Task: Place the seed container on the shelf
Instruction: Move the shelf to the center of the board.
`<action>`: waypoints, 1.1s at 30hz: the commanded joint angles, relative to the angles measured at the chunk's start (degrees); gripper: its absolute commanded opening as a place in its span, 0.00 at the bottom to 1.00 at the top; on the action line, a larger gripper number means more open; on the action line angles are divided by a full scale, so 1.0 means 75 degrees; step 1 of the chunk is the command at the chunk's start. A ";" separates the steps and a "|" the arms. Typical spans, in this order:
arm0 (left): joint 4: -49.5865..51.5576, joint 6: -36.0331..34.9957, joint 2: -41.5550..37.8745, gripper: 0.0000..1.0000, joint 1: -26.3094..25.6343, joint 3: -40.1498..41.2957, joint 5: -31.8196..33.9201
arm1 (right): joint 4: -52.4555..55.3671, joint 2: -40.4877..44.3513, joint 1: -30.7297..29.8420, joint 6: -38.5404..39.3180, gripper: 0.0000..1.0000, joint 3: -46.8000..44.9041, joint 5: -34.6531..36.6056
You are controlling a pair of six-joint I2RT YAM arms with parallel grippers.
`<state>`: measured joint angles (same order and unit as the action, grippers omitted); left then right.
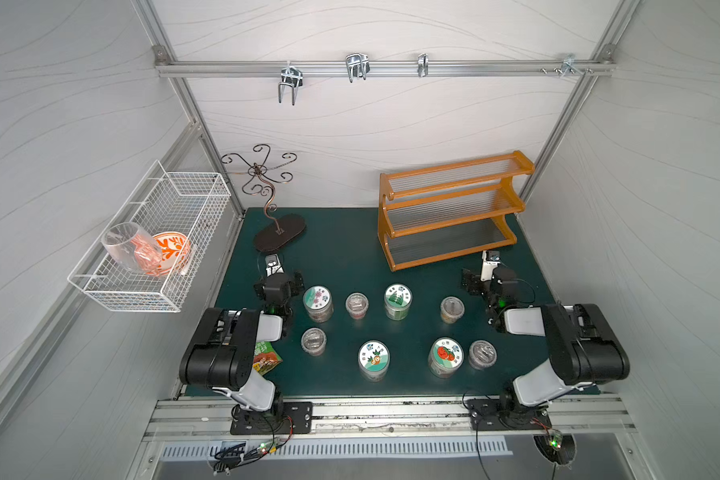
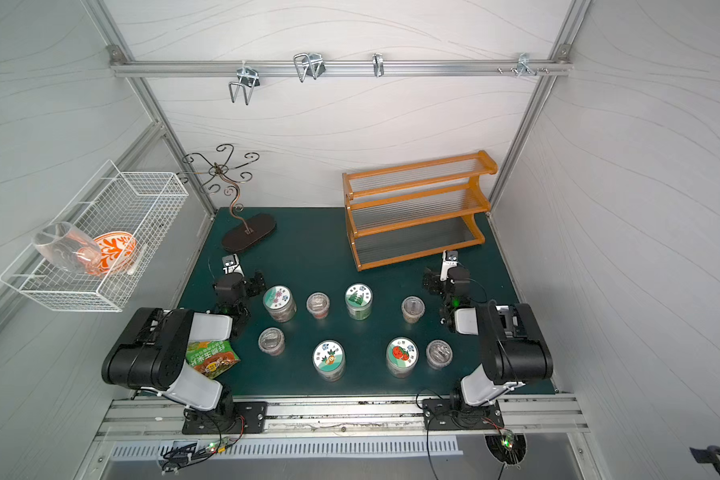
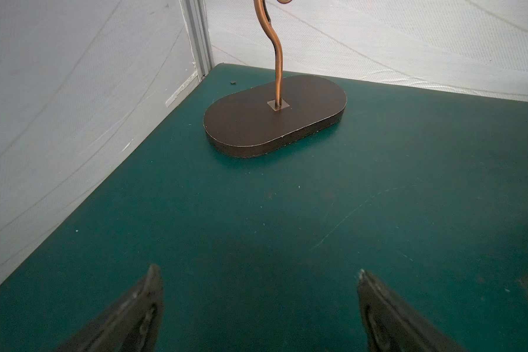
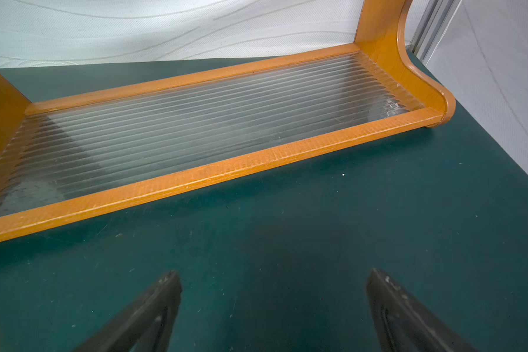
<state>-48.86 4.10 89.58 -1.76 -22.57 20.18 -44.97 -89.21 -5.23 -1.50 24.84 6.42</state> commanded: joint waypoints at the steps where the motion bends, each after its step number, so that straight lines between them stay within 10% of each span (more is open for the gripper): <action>1: -0.0201 0.0016 -0.0067 1.00 0.0032 -0.0070 0.0073 | -0.0037 -0.0068 -0.0040 0.0049 0.99 0.0033 0.0012; 18: -0.0608 0.0007 -0.0205 1.00 0.0035 0.0206 0.0142 | 0.0008 0.0027 -0.0029 0.0048 0.99 0.0052 0.0092; 22: -0.0920 -0.0179 -0.1103 1.00 -0.0273 0.0747 0.0633 | 0.2340 0.0900 -0.0029 -0.0220 0.99 0.0893 0.0490; 33: 0.3745 0.0430 -0.4911 1.00 -0.2051 -0.1014 0.1144 | 0.6495 0.3614 -0.0339 -0.1940 0.99 0.2144 -0.0121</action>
<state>-31.31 3.70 56.93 -14.04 -23.77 26.98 -10.96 -65.87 -7.11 -9.65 38.24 8.51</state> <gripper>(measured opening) 0.996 0.989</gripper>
